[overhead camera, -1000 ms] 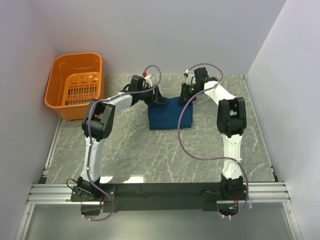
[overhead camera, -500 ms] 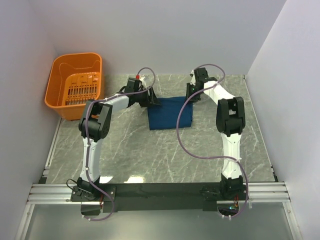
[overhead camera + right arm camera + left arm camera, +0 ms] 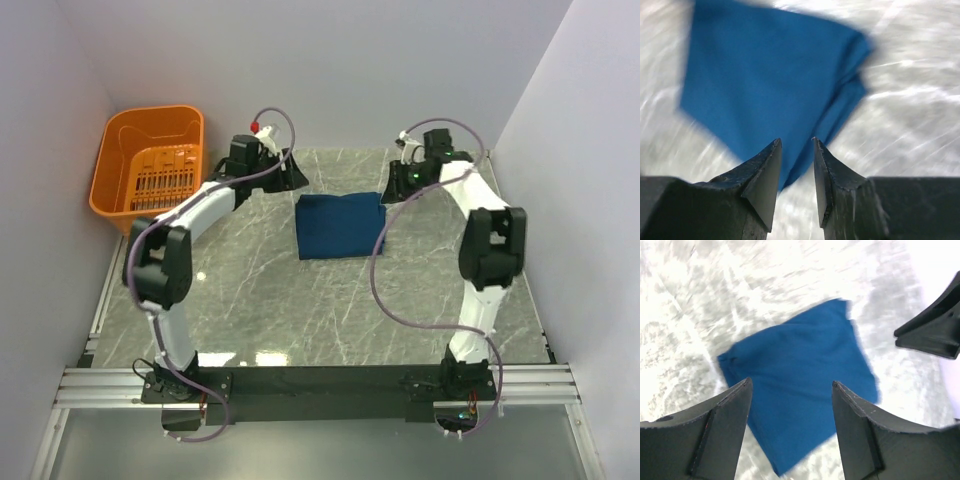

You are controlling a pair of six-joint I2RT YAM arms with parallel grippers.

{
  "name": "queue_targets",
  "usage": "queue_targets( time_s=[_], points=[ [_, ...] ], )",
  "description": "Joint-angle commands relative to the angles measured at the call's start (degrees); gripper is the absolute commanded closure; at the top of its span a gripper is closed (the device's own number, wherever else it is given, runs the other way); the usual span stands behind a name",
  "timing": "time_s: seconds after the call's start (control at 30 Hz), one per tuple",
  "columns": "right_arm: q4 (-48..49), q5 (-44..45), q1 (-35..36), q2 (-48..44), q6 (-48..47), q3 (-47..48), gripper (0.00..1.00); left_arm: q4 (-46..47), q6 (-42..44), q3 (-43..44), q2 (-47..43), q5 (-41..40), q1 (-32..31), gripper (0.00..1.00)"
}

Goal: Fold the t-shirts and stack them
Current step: Fold the tshirt

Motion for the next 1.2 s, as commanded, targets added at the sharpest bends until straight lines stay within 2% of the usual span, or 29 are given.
queue_targets(
  time_s=[0.0, 0.03, 0.1, 0.13, 0.2, 0.23, 0.27, 0.3, 0.4, 0.53, 0.7, 0.87, 0.9, 0.97, 1.07, 1.1, 1.17],
  points=[
    [-6.8, -15.6, 2.0, -6.2, -12.4, -4.6, 0.61, 1.4, 1.4, -5.2, -7.0, 3.2, -0.1, 0.3],
    [-7.7, -14.6, 2.7, -5.9, -12.7, -5.5, 0.61, 1.2, 0.8, -6.5, -7.8, 4.1, -0.1, 0.3],
    [-2.9, -8.6, 3.2, -7.1, -6.2, -10.3, 0.57, 0.2, 0.7, -9.9, -10.1, 5.1, -0.2, 0.3],
    [-0.7, -6.1, 3.1, -7.9, -4.1, -12.0, 0.47, -0.3, 0.9, -11.2, -11.1, 4.8, -0.1, 0.3],
    [4.8, 1.4, 3.3, -9.1, 3.3, -14.8, 0.34, -0.6, 1.5, -15.6, -15.5, 3.5, -0.1, 0.3],
    [5.5, 7.1, 3.3, -9.2, 6.8, -15.2, 0.29, -0.6, 2.0, -16.9, -17.1, 2.7, -0.1, 0.3],
    [6.4, 8.2, 3.2, -9.1, 7.4, -15.4, 0.29, -0.7, 2.2, -19.4, -20.1, 1.7, -0.1, 0.3],
    [6.6, 8.6, 3.2, -8.4, 8.0, -15.5, 0.28, -1.1, 2.5, -20.6, -21.6, 1.3, -0.1, 0.29],
    [6.8, 7.2, 3.3, -5.5, 9.7, -14.6, 0.16, -1.2, 1.8, -24.8, -26.8, 0.5, -0.1, 0.3],
    [5.7, 5.8, 3.7, -1.1, 10.2, -11.7, 0.14, -1.4, 1.1, -29.3, -33.4, -0.6, -0.1, 0.29],
    [3.4, 0.6, 4.4, 5.0, 10.9, -7.9, 0.16, -3.1, 1.4, -32.6, -37.1, -1.7, -0.1, 0.29],
    [3.7, 2.5, 4.1, 3.7, 11.5, -8.7, 0.35, -5.0, 1.4, -33.4, -40.1, -3.0, -0.1, 0.29],
    [3.8, 2.6, 3.1, 3.3, 11.6, -8.9, 0.46, -5.2, 1.4, -33.4, -40.6, -3.3, -0.1, 0.28],
    [3.7, 2.3, 2.3, 2.7, 11.1, -9.4, 0.6, -5.3, 1.4, -33.7, -41.4, -3.5, 0.0, 0.28],
    [3.1, 0.9, 0.4, 2.8, 10.4, -9.3, 0.95, -5.5, 1.4, -33.9, -41.9, -3.3, -0.1, 0.28],
    [3.0, 0.7, -0.4, 2.4, 10.0, -9.4, 1.0, -5.7, 1.4, -33.9, -41.9, -3.3, -0.1, 0.28],
    [2.9, -0.5, -1.2, 1.5, 9.1, -9.3, 1.0, -5.8, 1.5, -33.8, -42.0, -3.2, 0.0, 0.28]
  ],
)
